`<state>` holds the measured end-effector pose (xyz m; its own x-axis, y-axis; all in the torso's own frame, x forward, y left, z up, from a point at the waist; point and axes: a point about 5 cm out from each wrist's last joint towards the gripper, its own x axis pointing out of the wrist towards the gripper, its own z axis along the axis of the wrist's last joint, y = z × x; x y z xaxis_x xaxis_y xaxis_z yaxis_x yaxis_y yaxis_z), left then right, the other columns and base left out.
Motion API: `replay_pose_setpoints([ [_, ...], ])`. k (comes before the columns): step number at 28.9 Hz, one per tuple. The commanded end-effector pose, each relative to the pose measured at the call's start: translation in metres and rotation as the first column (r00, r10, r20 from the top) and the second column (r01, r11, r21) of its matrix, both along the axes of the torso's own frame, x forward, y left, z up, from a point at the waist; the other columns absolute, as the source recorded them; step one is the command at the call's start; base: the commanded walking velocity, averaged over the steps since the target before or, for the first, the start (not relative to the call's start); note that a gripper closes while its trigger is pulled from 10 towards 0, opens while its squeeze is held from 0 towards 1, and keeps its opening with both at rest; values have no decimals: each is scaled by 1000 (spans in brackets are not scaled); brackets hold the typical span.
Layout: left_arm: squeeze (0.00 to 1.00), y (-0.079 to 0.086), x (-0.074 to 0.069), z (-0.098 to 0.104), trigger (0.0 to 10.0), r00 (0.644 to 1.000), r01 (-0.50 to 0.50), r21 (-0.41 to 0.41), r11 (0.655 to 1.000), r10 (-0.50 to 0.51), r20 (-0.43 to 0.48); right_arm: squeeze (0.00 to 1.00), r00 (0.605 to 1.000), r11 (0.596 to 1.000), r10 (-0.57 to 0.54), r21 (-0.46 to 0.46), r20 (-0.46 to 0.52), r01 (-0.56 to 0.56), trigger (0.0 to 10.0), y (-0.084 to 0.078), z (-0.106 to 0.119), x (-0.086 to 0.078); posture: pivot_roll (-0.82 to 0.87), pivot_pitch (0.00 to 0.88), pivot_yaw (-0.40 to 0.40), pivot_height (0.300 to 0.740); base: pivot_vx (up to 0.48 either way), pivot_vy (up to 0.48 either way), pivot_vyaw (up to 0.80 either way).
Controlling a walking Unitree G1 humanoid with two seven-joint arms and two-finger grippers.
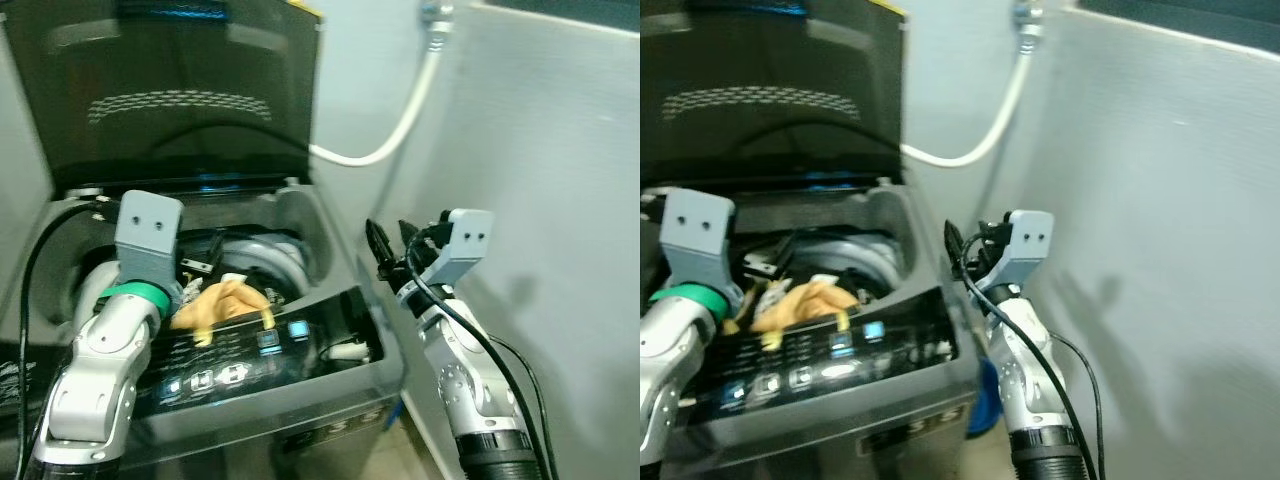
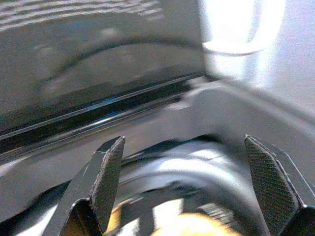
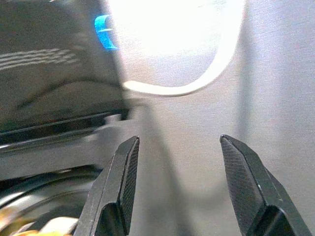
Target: Clothes washing
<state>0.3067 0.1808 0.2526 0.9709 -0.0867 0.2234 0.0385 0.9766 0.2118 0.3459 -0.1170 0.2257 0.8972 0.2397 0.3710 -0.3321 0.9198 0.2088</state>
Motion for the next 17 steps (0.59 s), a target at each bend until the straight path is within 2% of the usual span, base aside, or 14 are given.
replay_pose_setpoints([
  [1,0,-4,0,1,10000,1000,20,15,1000,-20,10,0,1000,1000,-6,-1,3,6,10000,1,-2,-3,23,7,-14,740,0,0,-800],
  [4,0,-4,0,1,10000,1000,20,15,1000,-20,10,0,1000,1000,-6,-1,3,6,10000,1,-2,-3,23,7,-14,740,0,0,-800],
  [9,0,-8,5,-2,10000,1000,30,27,999,-30,-2,0,999,995,-33,-92,18,34,10000,8,-2,-8,16,1,-2,740,0,0,-800],
  [17,0,-15,8,-7,10000,999,49,33,998,-49,-9,0,999,989,-40,-140,-16,37,10000,3,-13,-9,3,1,-9,740,0,0,-800],
])
